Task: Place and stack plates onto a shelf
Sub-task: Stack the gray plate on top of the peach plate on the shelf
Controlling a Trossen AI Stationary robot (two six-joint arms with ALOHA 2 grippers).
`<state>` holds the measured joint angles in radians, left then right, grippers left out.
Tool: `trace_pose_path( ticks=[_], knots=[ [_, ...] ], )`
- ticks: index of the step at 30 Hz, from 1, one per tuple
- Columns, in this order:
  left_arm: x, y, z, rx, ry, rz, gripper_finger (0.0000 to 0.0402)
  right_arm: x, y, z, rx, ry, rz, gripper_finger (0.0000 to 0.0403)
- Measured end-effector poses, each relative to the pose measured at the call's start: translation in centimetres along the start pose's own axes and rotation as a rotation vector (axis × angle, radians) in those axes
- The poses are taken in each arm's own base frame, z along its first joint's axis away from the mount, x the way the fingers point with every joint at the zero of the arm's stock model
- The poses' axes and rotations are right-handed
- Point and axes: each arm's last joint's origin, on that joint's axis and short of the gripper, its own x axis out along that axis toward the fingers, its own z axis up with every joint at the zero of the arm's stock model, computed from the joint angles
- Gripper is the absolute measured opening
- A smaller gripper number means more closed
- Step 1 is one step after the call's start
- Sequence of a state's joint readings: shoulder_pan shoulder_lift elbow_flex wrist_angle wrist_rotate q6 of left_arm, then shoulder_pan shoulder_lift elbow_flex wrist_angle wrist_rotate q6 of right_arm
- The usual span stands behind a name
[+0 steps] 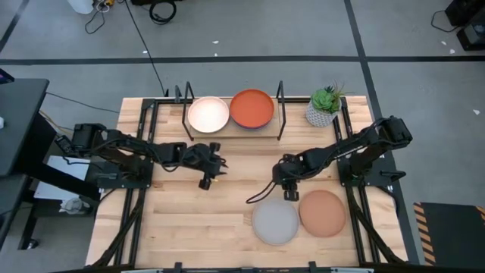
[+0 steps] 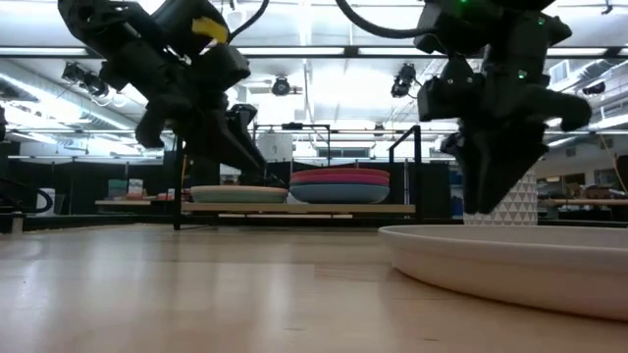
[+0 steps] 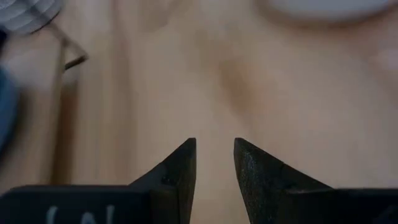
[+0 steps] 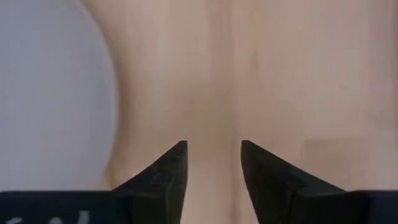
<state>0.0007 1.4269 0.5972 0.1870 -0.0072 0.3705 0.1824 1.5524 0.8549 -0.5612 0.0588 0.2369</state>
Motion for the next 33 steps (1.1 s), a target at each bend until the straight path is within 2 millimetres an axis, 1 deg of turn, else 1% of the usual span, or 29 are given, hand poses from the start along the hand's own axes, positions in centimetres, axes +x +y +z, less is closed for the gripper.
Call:
trace_pose_path(
  ticks=[3, 6, 10, 14, 18, 24, 29, 31, 33],
  knots=[
    [0.2, -0.6, 0.6, -0.009, -0.078, -0.089, 0.0116, 0.0, 0.5, -0.2, 0.064, 0.015, 0.030, 0.0176],
    [0.8, -1.7, 0.9, 0.038, -0.111, -0.123, 0.0116, -0.1, 1.3, -0.5, 0.081, 0.024, 0.034, 0.0193],
    [1.5, -2.8, 1.4, 0.119, -0.166, -0.127, 0.0116, -0.3, 2.3, -0.7, 0.092, 0.030, 0.044, 0.0201],
    [2.1, -3.7, 2.1, 0.140, -0.229, -0.065, 0.0123, -0.5, 2.6, -1.0, 0.131, 0.066, 0.034, 0.0197],
    [3.0, -4.4, 2.4, 0.152, -0.230, -0.066, 0.0151, -0.6, 2.5, -1.6, 0.129, 0.119, 0.012, 0.0196],
    [4.8, -5.4, 2.6, 0.162, -0.202, -0.098, 0.0195, -0.6, 2.6, -1.5, 0.119, 0.110, 0.020, 0.0197],
    [6.4, -5.6, 3.0, 0.208, -0.175, -0.105, 0.0203, -0.6, 2.4, -1.6, 0.109, 0.126, 0.007, 0.0196],
    [6.6, -5.7, 3.3, 0.226, -0.153, -0.117, 0.0203, -0.9, 2.1, -2.0, 0.113, 0.158, -0.005, 0.0194],
    [6.9, -5.8, 3.8, 0.245, -0.158, -0.133, 0.0203, -1.5, 2.0, -2.1, 0.114, 0.145, -0.015, 0.0190]
  ],
)
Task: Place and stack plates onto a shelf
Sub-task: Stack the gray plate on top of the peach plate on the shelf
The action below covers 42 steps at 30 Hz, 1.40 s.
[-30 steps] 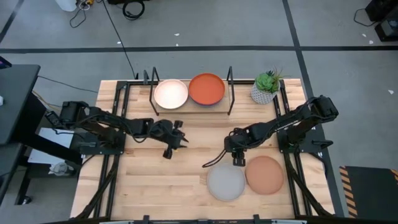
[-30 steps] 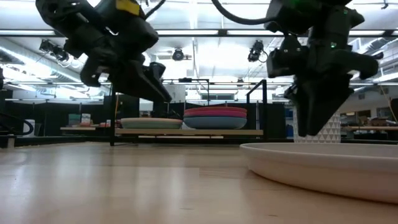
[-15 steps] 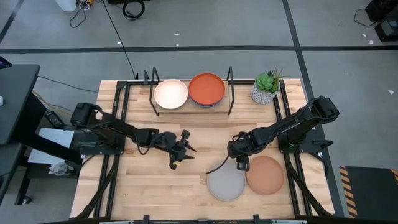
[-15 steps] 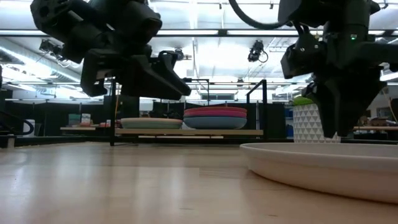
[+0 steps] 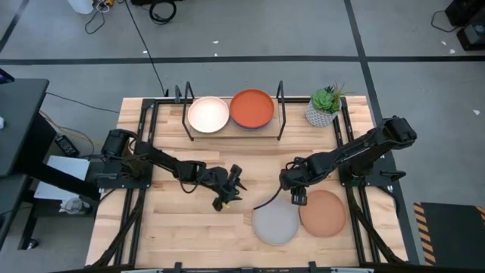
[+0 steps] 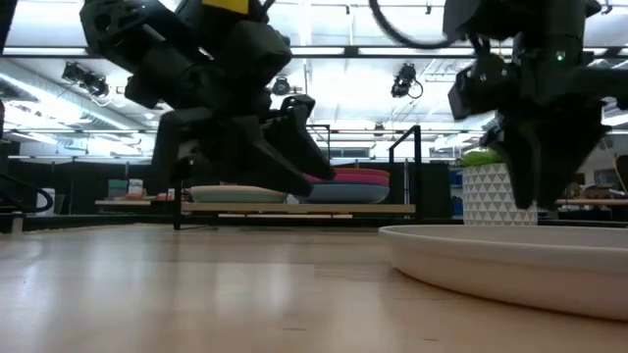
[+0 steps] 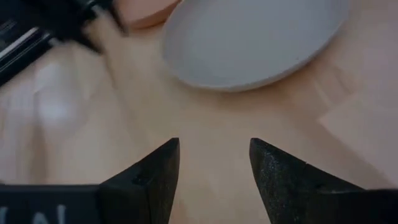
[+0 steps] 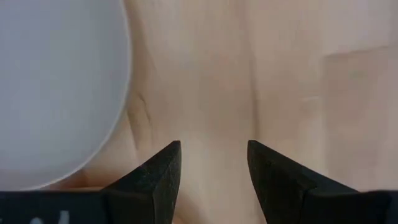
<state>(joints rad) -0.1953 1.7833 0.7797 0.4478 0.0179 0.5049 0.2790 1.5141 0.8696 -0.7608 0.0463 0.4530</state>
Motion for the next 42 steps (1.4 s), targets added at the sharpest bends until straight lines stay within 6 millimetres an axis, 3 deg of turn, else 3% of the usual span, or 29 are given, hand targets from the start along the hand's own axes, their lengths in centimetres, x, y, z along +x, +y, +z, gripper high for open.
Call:
trace_pose_path(
  ticks=[7, 11, 16, 21, 28, 32, 42],
  knots=[
    [0.2, -0.4, 0.4, 0.115, -0.109, -0.107, 0.0203, -2.9, -0.2, 0.0, 0.000, -0.182, 0.002, 0.0174],
    [0.7, -0.9, 0.7, 0.216, -0.159, -0.106, 0.0203, -3.9, -0.1, -0.4, -0.039, -0.329, -0.095, 0.0169],
    [1.1, -1.9, 0.8, 0.344, -0.168, -0.129, 0.0203, -3.7, -0.6, -1.6, -0.065, -0.403, -0.122, 0.0169],
    [2.0, -1.7, 2.0, 0.320, -0.170, -0.125, 0.0202, -3.4, -1.1, -2.6, -0.058, -0.402, -0.122, 0.0169],
    [5.0, -0.9, 3.5, 0.271, -0.046, -0.204, 0.0174, -3.4, -1.0, -2.5, -0.049, -0.414, -0.117, 0.0169],
    [6.1, -0.7, 4.0, 0.344, 0.027, -0.278, 0.0162, -3.4, -1.0, -2.7, -0.049, -0.392, -0.096, 0.0169],
    [6.6, -1.3, 4.1, 0.545, -0.005, -0.326, 0.0147, -3.9, -1.4, -2.2, -0.029, -0.439, -0.064, 0.0169]
  ],
)
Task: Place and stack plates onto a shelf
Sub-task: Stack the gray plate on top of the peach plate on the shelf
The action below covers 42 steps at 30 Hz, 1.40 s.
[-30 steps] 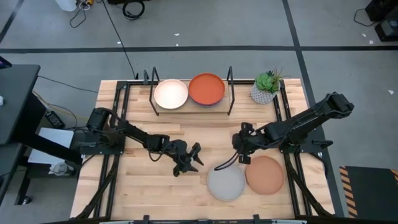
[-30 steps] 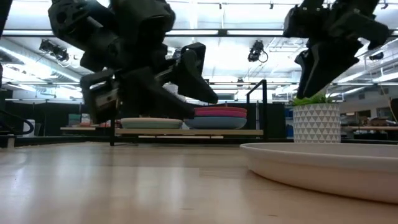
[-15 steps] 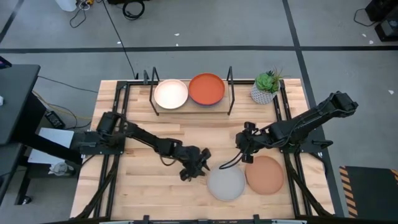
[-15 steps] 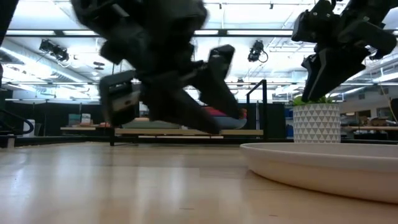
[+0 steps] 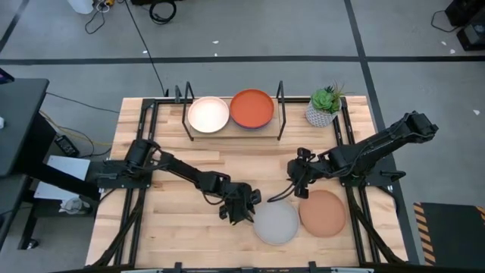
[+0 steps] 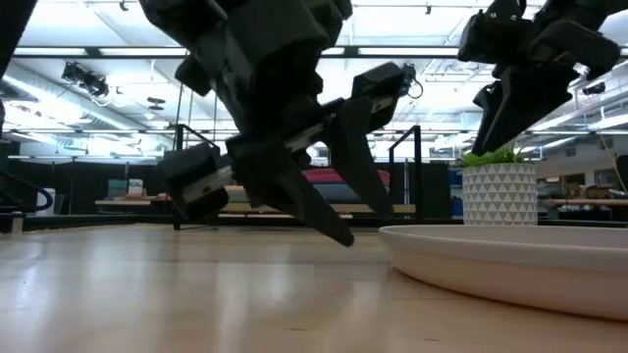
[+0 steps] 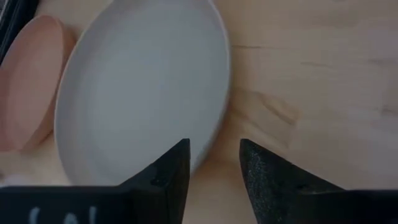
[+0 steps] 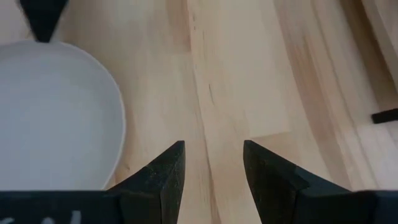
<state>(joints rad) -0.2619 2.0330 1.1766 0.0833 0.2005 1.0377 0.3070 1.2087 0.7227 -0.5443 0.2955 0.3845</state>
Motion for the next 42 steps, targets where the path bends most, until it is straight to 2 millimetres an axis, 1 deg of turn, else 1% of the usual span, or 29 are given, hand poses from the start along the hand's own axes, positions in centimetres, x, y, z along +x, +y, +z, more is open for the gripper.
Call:
trace_pose_path(
  ticks=[6, 13, 19, 23, 27, 30, 32, 34, 38, 42],
  knots=[
    [1.1, -0.3, -0.3, 0.035, -0.027, 0.016, 0.0144, 0.0, 0.0, 0.1, 0.002, -0.006, 0.005, 0.0168],
    [1.2, -0.4, -0.3, 0.025, -0.055, 0.004, 0.0136, 0.0, 0.1, 0.4, 0.002, -0.035, 0.012, 0.0168],
    [1.2, -0.4, -0.2, -0.026, -0.094, -0.024, 0.0094, 0.0, 0.0, 0.3, -0.025, -0.039, -0.005, 0.0168],
    [1.2, -0.5, -0.3, -0.089, -0.090, -0.038, 0.0055, 0.0, 0.1, 0.4, -0.033, -0.043, -0.003, 0.0168],
    [1.1, -0.9, 0.2, -0.152, -0.074, -0.072, 0.0015, 0.0, 0.1, 0.4, -0.034, -0.044, -0.002, 0.0168],
    [0.7, -0.9, 0.7, -0.202, -0.049, -0.100, 0.0011, -0.1, 0.3, 0.3, -0.043, -0.044, 0.003, 0.0168],
    [-0.2, -0.6, 1.1, -0.258, -0.013, -0.118, 0.0011, -0.1, 0.4, 0.2, -0.049, -0.040, 0.005, 0.0168],
    [-1.6, -0.2, 1.6, -0.300, 0.010, -0.125, 0.0011, -0.1, 0.4, 0.1, -0.057, -0.038, -0.011, 0.0168],
    [-5.7, 1.3, 2.2, -0.395, 0.061, -0.096, 0.0009, -0.3, 0.6, -0.1, -0.059, -0.044, -0.052, 0.0168],
    [-10.2, 2.4, 1.5, -0.528, 0.132, -0.093, 0.0009, -0.4, 0.9, -0.3, -0.056, -0.063, -0.081, 0.0168]
  ],
)
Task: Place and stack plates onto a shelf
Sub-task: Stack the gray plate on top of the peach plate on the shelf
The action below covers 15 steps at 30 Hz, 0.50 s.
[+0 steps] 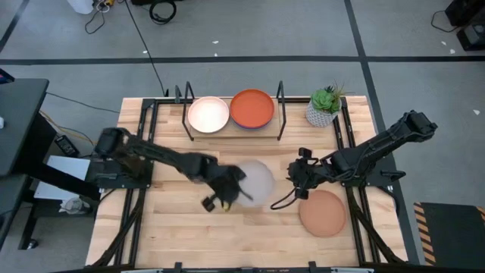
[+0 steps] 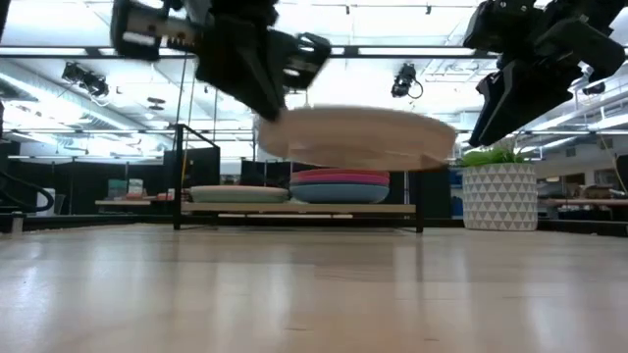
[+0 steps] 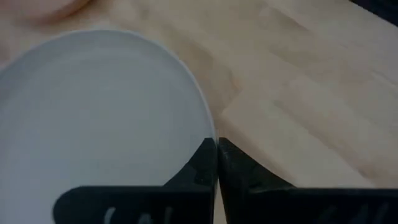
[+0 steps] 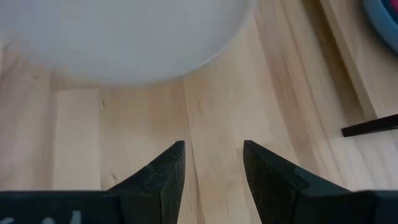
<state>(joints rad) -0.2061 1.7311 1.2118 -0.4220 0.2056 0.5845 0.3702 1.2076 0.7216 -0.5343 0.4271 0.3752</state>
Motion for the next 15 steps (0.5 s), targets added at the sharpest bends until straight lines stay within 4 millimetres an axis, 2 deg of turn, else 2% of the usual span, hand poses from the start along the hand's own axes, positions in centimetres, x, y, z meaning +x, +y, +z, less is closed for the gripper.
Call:
trace_pose_path(
  ticks=[6, 9, 15],
  knots=[
    [-6.5, 2.9, -2.6, -0.208, 0.040, 0.087, 0.0009, -0.3, 0.4, -0.1, 0.004, -0.026, -0.031, 0.0168],
    [-9.0, 4.5, -4.4, -0.297, 0.045, 0.149, 0.0011, -0.3, 0.6, -0.2, 0.000, -0.029, -0.026, 0.0168],
    [-11.7, 7.0, -8.8, -0.459, 0.101, 0.249, 0.0011, -0.5, 1.0, -0.3, 0.004, -0.031, -0.012, 0.0168]
  ],
)
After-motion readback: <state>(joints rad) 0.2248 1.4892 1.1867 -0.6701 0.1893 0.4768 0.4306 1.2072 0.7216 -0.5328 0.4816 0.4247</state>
